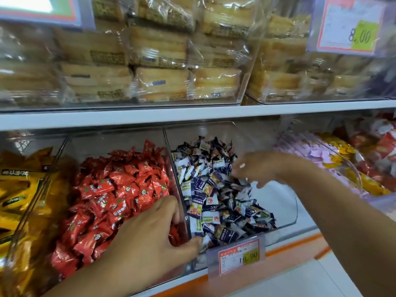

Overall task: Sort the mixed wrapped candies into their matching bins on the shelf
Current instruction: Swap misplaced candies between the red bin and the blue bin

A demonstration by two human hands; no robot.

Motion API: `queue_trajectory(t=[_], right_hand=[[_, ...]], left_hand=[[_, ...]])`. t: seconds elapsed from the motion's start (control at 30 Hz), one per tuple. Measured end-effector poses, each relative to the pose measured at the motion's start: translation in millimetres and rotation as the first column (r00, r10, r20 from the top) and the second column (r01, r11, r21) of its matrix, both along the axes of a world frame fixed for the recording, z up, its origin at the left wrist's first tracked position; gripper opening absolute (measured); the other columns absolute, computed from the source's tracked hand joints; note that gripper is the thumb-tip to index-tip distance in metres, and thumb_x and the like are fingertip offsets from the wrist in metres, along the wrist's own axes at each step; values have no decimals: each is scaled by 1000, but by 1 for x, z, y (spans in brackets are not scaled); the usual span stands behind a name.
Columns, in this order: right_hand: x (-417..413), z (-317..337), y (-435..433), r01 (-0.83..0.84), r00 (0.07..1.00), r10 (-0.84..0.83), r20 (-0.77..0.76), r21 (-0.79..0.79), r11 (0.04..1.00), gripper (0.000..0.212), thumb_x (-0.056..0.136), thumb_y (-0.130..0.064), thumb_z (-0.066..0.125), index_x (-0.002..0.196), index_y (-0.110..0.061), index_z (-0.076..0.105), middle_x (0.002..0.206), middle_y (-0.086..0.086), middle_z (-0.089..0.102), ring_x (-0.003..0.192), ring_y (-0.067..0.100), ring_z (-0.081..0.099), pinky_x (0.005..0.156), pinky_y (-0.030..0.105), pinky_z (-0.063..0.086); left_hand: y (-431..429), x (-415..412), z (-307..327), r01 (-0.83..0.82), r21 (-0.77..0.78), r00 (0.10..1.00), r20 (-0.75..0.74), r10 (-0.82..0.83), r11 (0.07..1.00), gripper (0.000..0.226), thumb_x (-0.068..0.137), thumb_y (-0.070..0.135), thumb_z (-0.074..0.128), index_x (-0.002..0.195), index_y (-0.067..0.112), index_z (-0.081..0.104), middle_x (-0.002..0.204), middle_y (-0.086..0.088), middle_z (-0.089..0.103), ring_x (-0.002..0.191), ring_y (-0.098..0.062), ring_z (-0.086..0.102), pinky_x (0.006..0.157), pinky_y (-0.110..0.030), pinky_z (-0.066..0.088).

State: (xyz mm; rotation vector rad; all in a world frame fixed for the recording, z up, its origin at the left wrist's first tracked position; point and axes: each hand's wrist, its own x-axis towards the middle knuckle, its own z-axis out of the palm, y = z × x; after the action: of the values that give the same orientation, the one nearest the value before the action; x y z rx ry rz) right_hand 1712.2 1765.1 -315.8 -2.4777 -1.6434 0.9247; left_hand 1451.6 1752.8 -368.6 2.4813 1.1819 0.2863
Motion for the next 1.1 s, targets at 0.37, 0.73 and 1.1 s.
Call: queue_trajectory(t=[0.37, 0.73, 1.1], right_hand=[[-13, -64, 3, 218, 927, -185, -327, 67, 974, 69, 96, -50, 48, 153, -32, 15, 160, 5, 17, 144, 28, 25, 113, 40, 24], [-7, -73, 5, 374, 841, -266, -471, 153, 915, 63, 88, -9, 64, 143, -25, 38, 107, 10, 59, 97, 23, 55, 79, 31, 49], [-17, -13, -5, 496, 728, -186, -660, 319, 808, 85, 81, -14, 77, 150, -20, 28, 123, -5, 54, 94, 16, 51, 90, 44, 49]], left_hand=[[-1, -1, 0, 4, -1, 1000, 0, -4, 1000, 47, 73, 76, 51, 86, 36, 30, 76, 6, 42, 65, -8, 42, 56, -25, 32], [-3, 0, -1, 4, -2, 1000, 11, -4, 1000, 47, 74, 75, 52, 84, 35, 30, 79, 7, 43, 64, -10, 42, 55, -24, 33], [-2, 0, -1, 19, 18, 1000, -4, -19, 1000, 45, 76, 73, 51, 87, 33, 32, 81, 8, 43, 62, -10, 40, 56, -24, 32]])
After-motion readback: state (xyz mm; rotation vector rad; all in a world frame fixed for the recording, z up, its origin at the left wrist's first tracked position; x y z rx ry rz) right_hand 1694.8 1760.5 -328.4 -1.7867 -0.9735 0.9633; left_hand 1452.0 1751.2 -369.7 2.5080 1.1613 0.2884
